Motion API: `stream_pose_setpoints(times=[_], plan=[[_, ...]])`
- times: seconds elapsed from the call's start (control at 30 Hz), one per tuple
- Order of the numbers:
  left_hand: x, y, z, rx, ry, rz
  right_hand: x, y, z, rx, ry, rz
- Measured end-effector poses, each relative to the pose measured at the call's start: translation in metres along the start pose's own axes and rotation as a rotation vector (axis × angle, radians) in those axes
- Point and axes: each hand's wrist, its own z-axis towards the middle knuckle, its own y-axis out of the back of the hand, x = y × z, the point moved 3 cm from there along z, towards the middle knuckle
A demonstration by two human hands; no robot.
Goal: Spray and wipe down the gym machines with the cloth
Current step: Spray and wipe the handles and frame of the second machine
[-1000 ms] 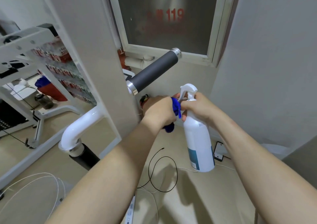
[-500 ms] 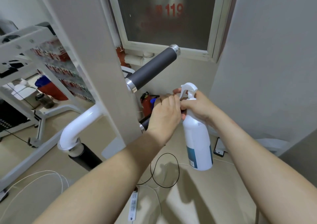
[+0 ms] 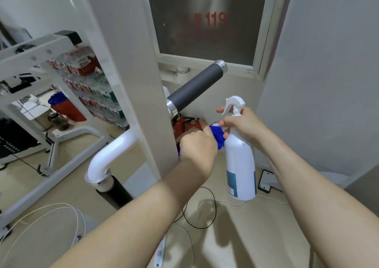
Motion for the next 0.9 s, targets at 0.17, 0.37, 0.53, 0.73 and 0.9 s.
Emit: stream_pose_setpoints(times=[0.17,0.37,0.53,0.73,0.9], plan=[[-0.03,0.016,0.037,-0.088,-0.002,-0.18,-0.007,0.014,-0.001,0.021,0.015,0.049],[-0.023,0.004,0.015,-0.19,-0.101,-0.055,-0.008,0.015,-0.008,0.01,0.037,-0.074],[0.003,-0.004,-0.02,0.051,-0.107,0.106,-0.006,-0.004,-0.002,-0.04,0.074,-0.243],[0.018,0.014,-0.029,0.058,-0.136,0.189,0.002,-0.012,-0.005,-0.081,0.074,-0.241],[-0.003,0.021,0.005,0.101,-0.14,-0.018,-0.004,-0.001,-0.016,-0.14,0.063,-0.203]])
